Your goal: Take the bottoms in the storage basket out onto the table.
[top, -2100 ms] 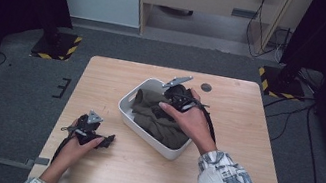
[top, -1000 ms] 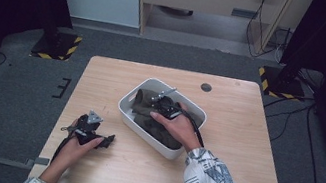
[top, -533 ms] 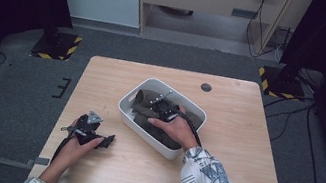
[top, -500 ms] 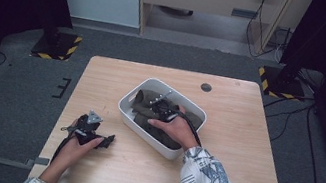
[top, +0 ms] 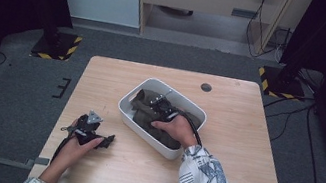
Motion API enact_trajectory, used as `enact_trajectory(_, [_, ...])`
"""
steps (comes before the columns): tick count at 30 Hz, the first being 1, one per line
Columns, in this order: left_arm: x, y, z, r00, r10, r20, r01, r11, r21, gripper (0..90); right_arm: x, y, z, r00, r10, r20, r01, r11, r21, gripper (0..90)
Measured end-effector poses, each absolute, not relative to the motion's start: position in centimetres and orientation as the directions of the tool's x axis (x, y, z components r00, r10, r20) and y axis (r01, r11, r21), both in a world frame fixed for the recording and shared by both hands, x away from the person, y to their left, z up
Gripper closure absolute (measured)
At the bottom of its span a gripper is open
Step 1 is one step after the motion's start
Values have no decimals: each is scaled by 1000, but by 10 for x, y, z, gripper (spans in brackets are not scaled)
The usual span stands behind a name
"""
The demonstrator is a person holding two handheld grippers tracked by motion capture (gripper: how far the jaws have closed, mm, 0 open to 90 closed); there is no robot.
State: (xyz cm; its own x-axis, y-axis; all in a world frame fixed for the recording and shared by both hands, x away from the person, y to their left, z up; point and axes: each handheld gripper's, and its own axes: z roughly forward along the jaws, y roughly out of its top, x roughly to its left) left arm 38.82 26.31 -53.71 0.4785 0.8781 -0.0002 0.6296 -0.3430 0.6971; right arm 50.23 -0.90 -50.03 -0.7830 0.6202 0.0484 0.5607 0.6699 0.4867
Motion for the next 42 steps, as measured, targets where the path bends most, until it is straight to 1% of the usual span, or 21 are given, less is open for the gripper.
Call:
enact_trajectory(1, [388,263,-537,478,878,0,630,-343,697,0,503,-11,-499,-783,620,49,558,665,496,513])
enact_trajectory(2, [388,263,-537,479,878,0,630,-343,697,0,503,-11,-499,-783,620,49,558,665,496,513])
enact_trajectory(5, [388,263,-537,480,877,0,629,-344,697,0,504,-13,-495,-772,632,64,571,647,506,656])
enact_trajectory(7, [388,263,-537,480,877,0,629,-344,697,0,504,-15,-492,-766,639,72,579,637,510,723])
enact_trajectory(8, [388,263,-537,480,877,0,629,-344,697,0,504,-15,-491,-769,636,71,575,638,512,733])
enact_trajectory(14, [388,263,-537,481,877,0,629,-345,697,0,504,-19,-481,-774,629,70,561,631,536,762])
enact_trajectory(17, [388,263,-537,481,877,0,629,-345,697,0,503,-24,-468,-772,630,84,556,605,570,771])
enact_trajectory(24, [388,263,-537,481,877,0,629,-344,697,0,500,-32,-445,-770,633,80,536,575,617,776])
enact_trajectory(32, [388,263,-537,479,878,-2,628,-341,700,0,497,-35,-427,-774,631,50,505,568,650,776])
enact_trajectory(42, [388,263,-537,480,877,1,627,-344,699,0,499,-41,-407,-764,642,54,497,533,685,777])
